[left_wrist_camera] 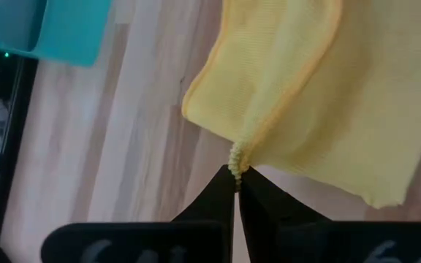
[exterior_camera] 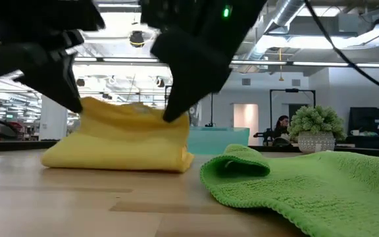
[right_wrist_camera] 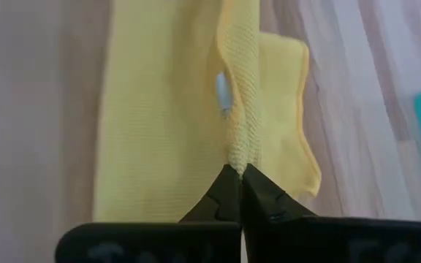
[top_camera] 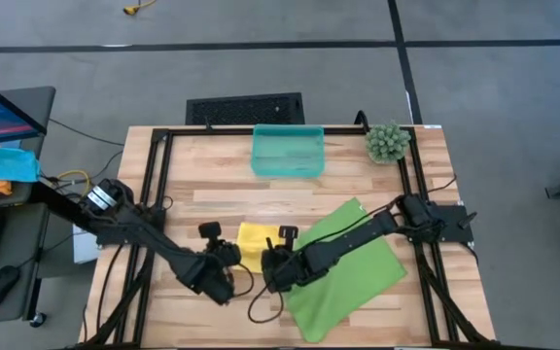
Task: Roll microfiber towels into tight, uniform cylinder then place into a basket
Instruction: Fold the yellow microfiber towel
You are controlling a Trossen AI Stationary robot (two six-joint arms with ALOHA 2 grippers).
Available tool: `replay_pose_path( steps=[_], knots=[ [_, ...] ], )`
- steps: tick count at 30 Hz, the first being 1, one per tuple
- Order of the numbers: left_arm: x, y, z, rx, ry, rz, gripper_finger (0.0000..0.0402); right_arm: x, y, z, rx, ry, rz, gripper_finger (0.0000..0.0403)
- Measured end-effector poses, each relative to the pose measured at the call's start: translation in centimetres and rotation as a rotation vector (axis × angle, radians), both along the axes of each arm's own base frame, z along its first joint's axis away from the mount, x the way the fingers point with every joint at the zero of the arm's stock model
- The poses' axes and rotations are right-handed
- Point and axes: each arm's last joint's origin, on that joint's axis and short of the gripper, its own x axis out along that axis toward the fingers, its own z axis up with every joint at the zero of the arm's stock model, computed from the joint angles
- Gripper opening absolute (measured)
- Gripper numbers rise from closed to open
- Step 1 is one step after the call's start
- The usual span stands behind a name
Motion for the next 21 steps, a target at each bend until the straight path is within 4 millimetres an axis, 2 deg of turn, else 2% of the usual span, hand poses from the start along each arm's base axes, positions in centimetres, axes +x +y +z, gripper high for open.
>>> replay_pose_path(
  steps=[9, 21],
  knots=[
    [0.8, 1.6, -1.4, -0.03, 0.022, -0.003, 0.0, 0.0, -1.7, -1.1, 0.025, 0.002, -0.092, 0.0012],
    [1.1, 2.5, -1.5, -0.028, 0.026, 0.031, 0.0007, 0.1, -2.9, -1.6, 0.033, 0.005, -0.136, 0.001]
  ],
)
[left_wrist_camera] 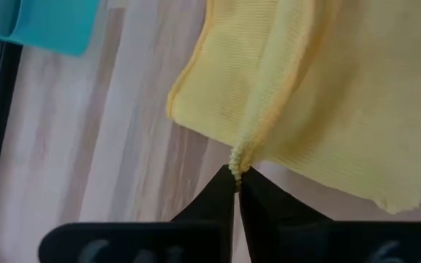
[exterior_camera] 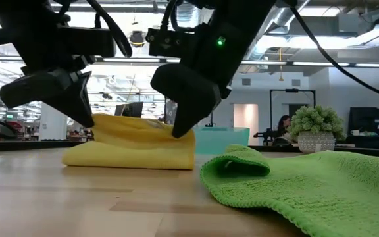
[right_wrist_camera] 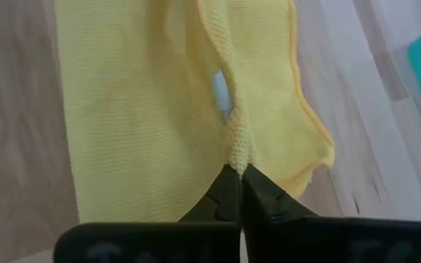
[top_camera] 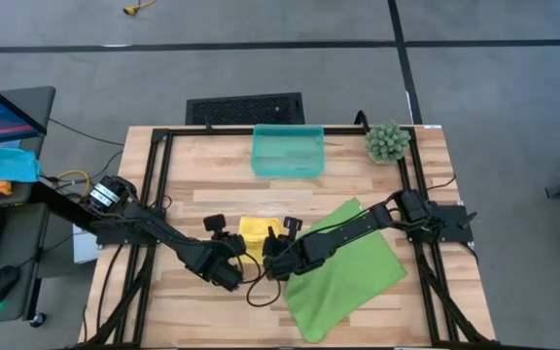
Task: Roll microfiber towels into tight, uniform cylinder then place into a basket
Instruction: Fold the yellow microfiber towel
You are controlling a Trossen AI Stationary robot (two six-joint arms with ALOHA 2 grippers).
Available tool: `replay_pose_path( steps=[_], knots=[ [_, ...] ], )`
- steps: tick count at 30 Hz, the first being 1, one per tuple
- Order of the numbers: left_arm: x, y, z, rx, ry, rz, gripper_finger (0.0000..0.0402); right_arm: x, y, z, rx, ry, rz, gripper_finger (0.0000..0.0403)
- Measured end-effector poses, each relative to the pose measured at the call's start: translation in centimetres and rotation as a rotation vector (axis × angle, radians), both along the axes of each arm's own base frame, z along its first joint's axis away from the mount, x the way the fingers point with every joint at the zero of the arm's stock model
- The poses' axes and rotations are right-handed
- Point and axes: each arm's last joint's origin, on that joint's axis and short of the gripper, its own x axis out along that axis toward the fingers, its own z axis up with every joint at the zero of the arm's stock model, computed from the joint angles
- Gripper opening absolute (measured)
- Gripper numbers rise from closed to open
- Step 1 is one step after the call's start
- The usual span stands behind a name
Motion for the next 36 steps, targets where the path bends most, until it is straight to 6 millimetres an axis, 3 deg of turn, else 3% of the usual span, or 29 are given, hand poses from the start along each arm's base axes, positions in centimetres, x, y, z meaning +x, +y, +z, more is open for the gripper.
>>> replay_pose_path(
  steps=[11, 15, 22, 29, 36],
  knots=[
    [-0.2, -0.1, -0.2, -0.068, 0.069, -0.02, 0.0132, 0.3, -1.2, -0.1, 0.038, -0.009, -0.063, 0.0015],
    [0.0, -0.7, -0.2, -0.09, 0.065, -0.079, 0.0157, 0.4, -1.4, -0.1, 0.055, -0.006, -0.069, 0.0018],
    [0.9, -2.5, -0.1, -0.115, -0.009, -0.269, 0.0159, 0.4, -1.4, -0.1, 0.051, -0.009, -0.069, 0.0085],
    [1.4, -3.1, 0.1, -0.114, -0.052, -0.347, 0.0148, 0.3, -1.6, 0.3, 0.037, 0.006, -0.056, 0.0158],
    [1.9, -3.2, 0.3, -0.092, -0.06, -0.414, 0.0142, -0.4, -1.8, 2.9, 0.039, -0.019, -0.053, 0.0173]
  ],
)
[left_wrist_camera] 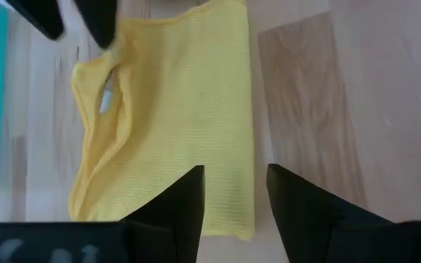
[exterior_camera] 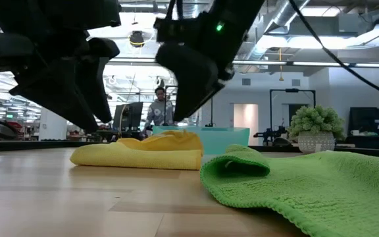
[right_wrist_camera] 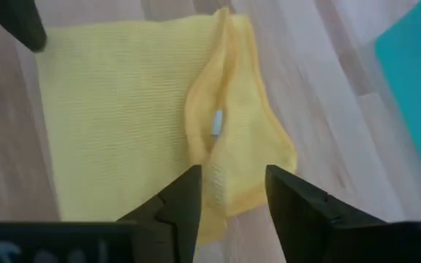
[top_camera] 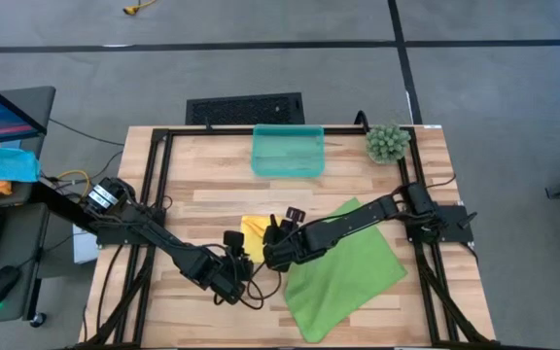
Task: Roll microfiber towels into tight, uniform cylinder then place into a basket
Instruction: Fold the yellow microfiber towel
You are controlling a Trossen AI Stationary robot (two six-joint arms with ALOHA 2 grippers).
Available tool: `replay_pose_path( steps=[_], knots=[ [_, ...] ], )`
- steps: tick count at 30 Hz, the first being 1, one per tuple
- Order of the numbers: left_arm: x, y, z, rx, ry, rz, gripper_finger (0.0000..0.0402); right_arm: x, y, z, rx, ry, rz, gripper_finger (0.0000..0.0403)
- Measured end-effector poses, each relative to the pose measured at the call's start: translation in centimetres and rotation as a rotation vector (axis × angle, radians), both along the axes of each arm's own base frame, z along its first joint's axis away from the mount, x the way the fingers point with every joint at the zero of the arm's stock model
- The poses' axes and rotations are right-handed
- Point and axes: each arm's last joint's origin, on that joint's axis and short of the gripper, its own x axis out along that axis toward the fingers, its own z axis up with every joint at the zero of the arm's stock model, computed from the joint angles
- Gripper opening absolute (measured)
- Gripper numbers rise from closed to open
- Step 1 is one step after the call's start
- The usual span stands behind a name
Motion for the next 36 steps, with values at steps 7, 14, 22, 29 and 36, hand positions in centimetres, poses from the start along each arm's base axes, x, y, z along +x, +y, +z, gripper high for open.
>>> replay_pose_path(
  steps=[7, 14, 22, 29, 36],
  knots=[
    [0.4, 0.3, 0.1, 0.003, -0.01, -0.008, 0.0142, -1.7, 1.4, 1.9, -0.036, 0.052, 0.096, 0.0155],
    [0.4, 0.2, 0.1, -0.01, -0.008, -0.005, 0.0142, -1.4, 4.1, 0.3, -0.07, 0.076, 0.301, 0.0139],
    [-0.3, -0.2, -0.1, -0.078, 0.02, 0.049, 0.0142, 0.5, 1.8, -2.3, 0.004, 0.096, 0.278, 0.0113],
    [-1.6, -0.6, -0.4, -0.068, 0.071, 0.111, 0.0142, 1.4, -0.6, -3.5, 0.04, 0.097, 0.149, 0.0098],
    [-1.7, -0.8, -0.3, -0.057, 0.065, 0.091, 0.0142, 1.5, -2.3, -3.3, 0.009, 0.066, 0.005, 0.0079]
  ],
)
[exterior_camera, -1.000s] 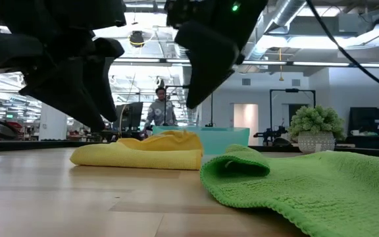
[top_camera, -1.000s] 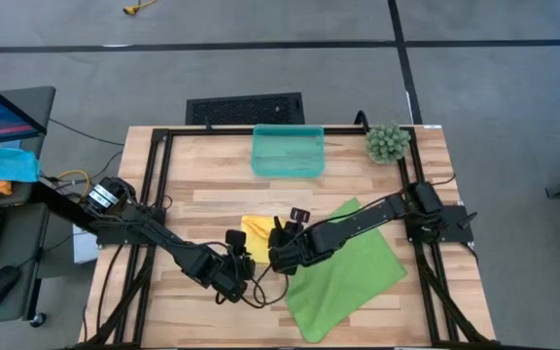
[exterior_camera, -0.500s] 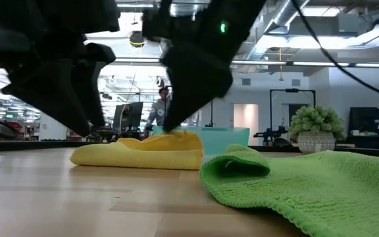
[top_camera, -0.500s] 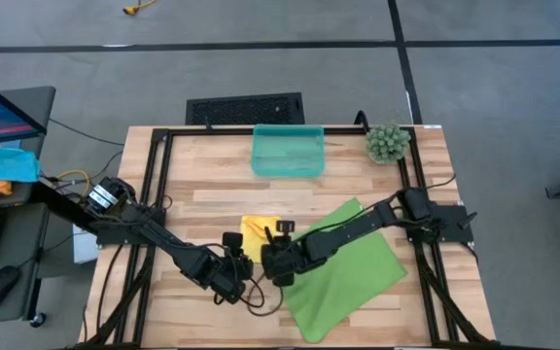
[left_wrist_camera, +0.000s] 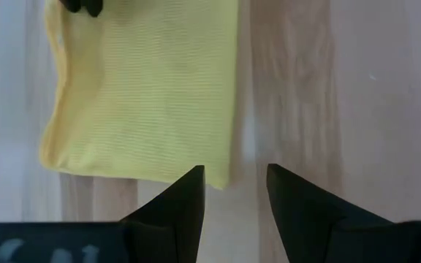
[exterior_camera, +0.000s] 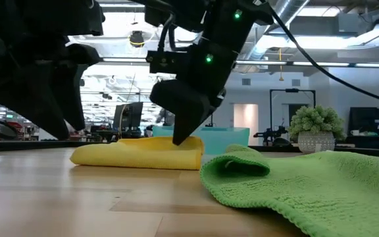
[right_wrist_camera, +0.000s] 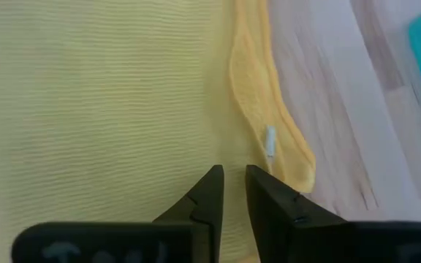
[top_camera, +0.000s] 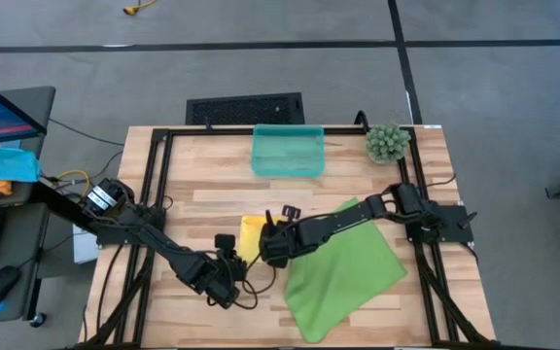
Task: Roll microfiber towels into tight, uniform cylinder then place into a basket
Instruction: Fold the yellow microfiber towel
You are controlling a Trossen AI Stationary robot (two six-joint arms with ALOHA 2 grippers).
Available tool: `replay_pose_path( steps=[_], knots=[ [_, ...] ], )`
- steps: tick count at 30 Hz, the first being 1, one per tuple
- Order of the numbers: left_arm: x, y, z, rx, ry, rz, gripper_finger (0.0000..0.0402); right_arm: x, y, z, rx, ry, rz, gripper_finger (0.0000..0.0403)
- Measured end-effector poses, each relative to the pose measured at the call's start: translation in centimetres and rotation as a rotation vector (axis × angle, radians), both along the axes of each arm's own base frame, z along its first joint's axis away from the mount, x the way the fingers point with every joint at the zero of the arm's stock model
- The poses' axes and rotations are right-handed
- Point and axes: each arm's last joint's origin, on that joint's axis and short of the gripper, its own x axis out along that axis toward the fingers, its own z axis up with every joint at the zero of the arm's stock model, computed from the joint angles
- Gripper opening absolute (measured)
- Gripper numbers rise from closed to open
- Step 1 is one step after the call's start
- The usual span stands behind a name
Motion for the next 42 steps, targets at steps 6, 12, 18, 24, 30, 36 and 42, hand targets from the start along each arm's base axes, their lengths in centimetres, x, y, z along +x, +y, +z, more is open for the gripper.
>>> replay_pose_path(
  steps=[6, 12, 18, 24, 30, 36, 42],
  knots=[
    [0.2, 0.2, 0.2, 0.12, -0.03, -0.062, 0.0142, -0.3, 0.0, -0.1, 0.0, 0.032, 0.002, 0.0071],
    [0.3, 0.1, 0.2, 0.123, -0.034, -0.087, 0.0142, 0.0, -0.6, -1.3, 0.012, 0.051, -0.03, 0.0071],
    [0.2, -0.1, 0.2, 0.116, -0.033, -0.096, 0.0142, -0.1, -1.5, -2.4, 0.012, 0.083, -0.076, 0.0071],
    [0.2, 0.0, 0.2, 0.123, -0.025, -0.101, 0.0142, -0.3, -1.0, -2.0, 0.01, 0.078, -0.057, 0.0071],
    [0.2, 0.0, 0.2, 0.168, -0.022, -0.128, 0.0142, -1.2, 0.5, -0.1, -0.008, 0.078, -0.014, 0.0071],
    [0.3, 0.0, 0.2, 0.175, -0.025, -0.139, 0.0142, -2.6, 2.3, 2.3, -0.084, 0.063, 0.023, 0.0071],
    [0.8, 0.9, 0.3, 0.244, -0.012, -0.166, 0.0142, -5.0, 4.7, 5.0, -0.112, 0.083, 0.088, 0.0071]
  ],
)
